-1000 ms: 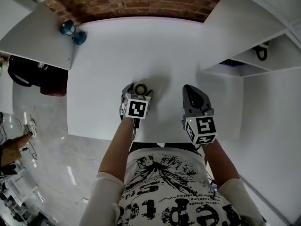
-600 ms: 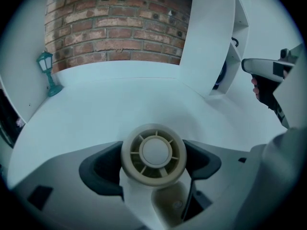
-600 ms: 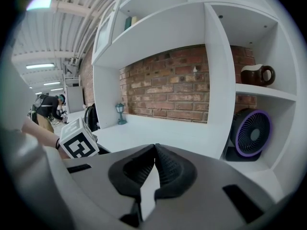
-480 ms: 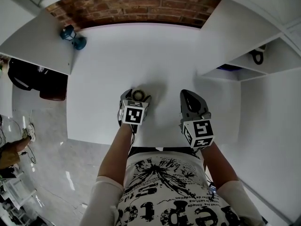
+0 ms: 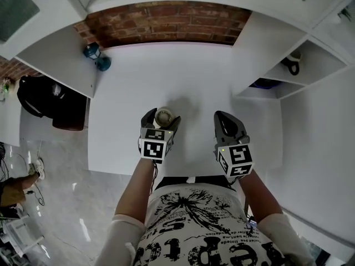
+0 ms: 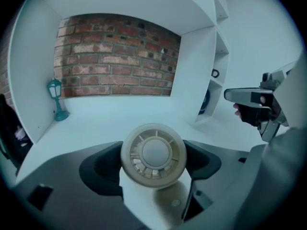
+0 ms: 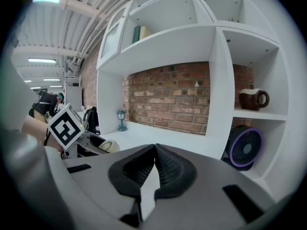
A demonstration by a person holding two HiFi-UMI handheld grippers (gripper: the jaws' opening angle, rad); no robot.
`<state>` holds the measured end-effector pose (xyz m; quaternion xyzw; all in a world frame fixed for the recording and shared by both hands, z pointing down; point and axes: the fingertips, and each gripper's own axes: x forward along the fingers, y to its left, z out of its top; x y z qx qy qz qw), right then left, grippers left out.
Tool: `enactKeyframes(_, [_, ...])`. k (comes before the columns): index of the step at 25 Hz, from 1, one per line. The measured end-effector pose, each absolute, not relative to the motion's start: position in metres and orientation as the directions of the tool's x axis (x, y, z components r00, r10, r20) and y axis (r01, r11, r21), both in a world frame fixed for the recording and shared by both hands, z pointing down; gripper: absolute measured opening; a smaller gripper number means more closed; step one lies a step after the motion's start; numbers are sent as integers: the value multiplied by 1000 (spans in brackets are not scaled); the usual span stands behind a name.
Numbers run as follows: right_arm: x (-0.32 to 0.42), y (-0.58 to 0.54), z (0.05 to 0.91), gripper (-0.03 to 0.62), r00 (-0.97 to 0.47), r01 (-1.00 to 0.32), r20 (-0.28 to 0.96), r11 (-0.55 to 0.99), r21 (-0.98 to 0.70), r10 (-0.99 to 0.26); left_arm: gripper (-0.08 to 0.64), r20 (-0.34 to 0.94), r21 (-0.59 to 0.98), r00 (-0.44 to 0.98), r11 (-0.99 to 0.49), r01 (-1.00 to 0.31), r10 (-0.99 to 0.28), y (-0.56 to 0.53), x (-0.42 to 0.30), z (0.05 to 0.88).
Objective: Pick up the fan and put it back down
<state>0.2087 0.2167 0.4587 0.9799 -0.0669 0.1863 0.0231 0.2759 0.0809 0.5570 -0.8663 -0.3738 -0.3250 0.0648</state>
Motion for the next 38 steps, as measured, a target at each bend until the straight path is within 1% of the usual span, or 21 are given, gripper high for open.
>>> enactKeyframes(5, [205, 198, 427, 15, 943, -140, 311, -989, 47, -119, 376, 486, 97, 561, -679, 728, 671, 69, 272, 494])
enactKeyframes(10, [202, 176, 397, 15, 959, -158, 251, -984, 82, -133, 376, 347, 11, 608, -651, 759, 714, 52, 268, 425])
enactKeyframes(15, [199, 156, 370, 15, 969, -192, 187, -971, 142, -164, 376, 214, -40, 629, -636, 770, 748, 34, 261, 366])
enactKeyframes(19, [199, 150, 350, 15, 976, -186, 139, -970, 159, -164, 376, 139, -67, 622, -620, 782, 770, 23, 254, 336])
enactKeyframes(29, [198, 150, 326, 15, 985, -160, 84, -976, 150, -149, 376, 56, -75, 615, -611, 788, 787, -2, 251, 312])
enactKeyframes(38, [207, 148, 335, 15, 983, -158, 116, -979, 132, -143, 376, 97, -56, 615, -613, 788, 782, -2, 266, 325])
